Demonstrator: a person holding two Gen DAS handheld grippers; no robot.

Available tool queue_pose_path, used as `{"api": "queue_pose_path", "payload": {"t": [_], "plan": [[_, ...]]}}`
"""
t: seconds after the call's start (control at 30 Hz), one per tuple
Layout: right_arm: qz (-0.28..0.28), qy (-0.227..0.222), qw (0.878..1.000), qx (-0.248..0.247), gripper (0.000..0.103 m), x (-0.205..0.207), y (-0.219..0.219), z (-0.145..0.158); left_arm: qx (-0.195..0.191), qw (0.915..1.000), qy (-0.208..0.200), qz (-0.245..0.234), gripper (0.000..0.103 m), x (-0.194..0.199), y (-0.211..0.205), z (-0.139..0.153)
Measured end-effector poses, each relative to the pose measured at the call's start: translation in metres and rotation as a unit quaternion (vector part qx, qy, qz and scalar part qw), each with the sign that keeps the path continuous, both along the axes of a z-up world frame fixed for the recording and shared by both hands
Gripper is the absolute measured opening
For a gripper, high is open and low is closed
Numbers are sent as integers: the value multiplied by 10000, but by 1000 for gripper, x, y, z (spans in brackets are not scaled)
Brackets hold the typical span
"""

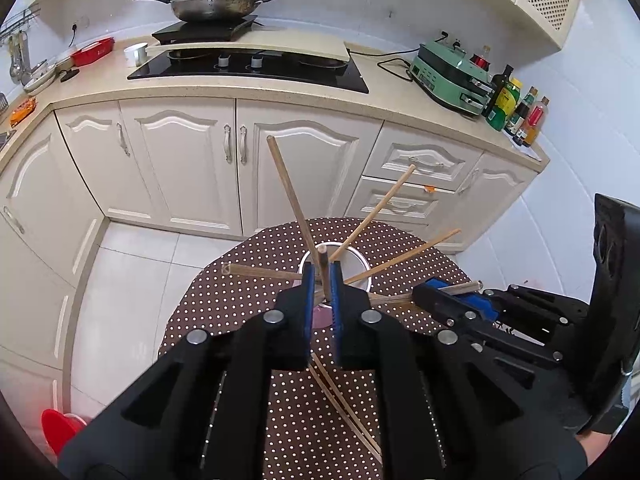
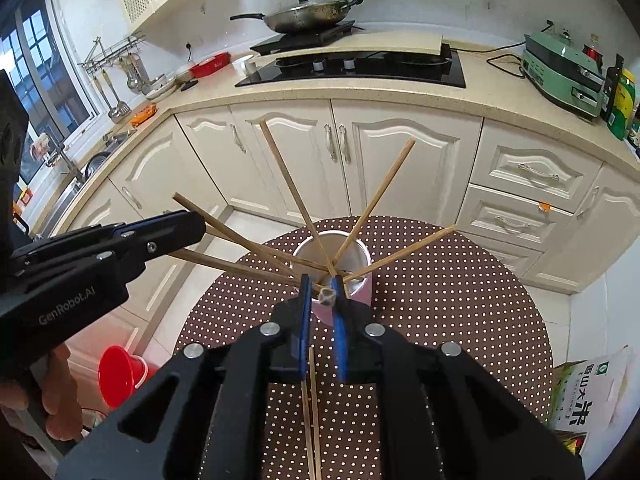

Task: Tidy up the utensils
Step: 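Open the left gripper over the cup while the right gripper opens to release its stick, then return the left gripper to the remaining sticks and grasp one while the right gripper grasps another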

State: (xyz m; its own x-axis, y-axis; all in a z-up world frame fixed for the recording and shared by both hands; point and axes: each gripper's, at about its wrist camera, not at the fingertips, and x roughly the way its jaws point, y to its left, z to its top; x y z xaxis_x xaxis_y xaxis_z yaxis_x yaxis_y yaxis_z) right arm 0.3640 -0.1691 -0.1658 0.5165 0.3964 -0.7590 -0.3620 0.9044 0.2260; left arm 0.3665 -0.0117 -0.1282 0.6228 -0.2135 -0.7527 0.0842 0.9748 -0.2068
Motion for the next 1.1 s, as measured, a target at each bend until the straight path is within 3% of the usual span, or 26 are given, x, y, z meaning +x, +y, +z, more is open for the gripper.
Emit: {"api": "queue_pose_path", "payload": {"t": [0.03, 0.1, 0.17, 0.7, 0.87, 1.1], "plan": [[-11, -19, 10000, 13, 13, -2, 0, 2, -1, 10000, -26, -9, 19, -2, 0, 1], [-47, -82, 9999, 37, 20, -5, -3, 5, -22, 9999, -97, -16, 44, -8, -1, 4], [-83, -131, 9999, 72, 23, -10, -6, 9, -12, 9997, -229, 42, 53, -14, -1, 8], [-112, -464, 9985, 256, 26, -50, -30, 33, -154, 9977, -440, 490, 54, -59, 10, 10], [-67, -427, 9987, 255, 28, -62, -37, 29, -228, 9974, -242, 635, 55, -65, 13, -6], [-26, -31, 9999, 166, 28, -68, -35, -3, -160, 9979, 211, 596, 55, -64, 0, -40]]}}
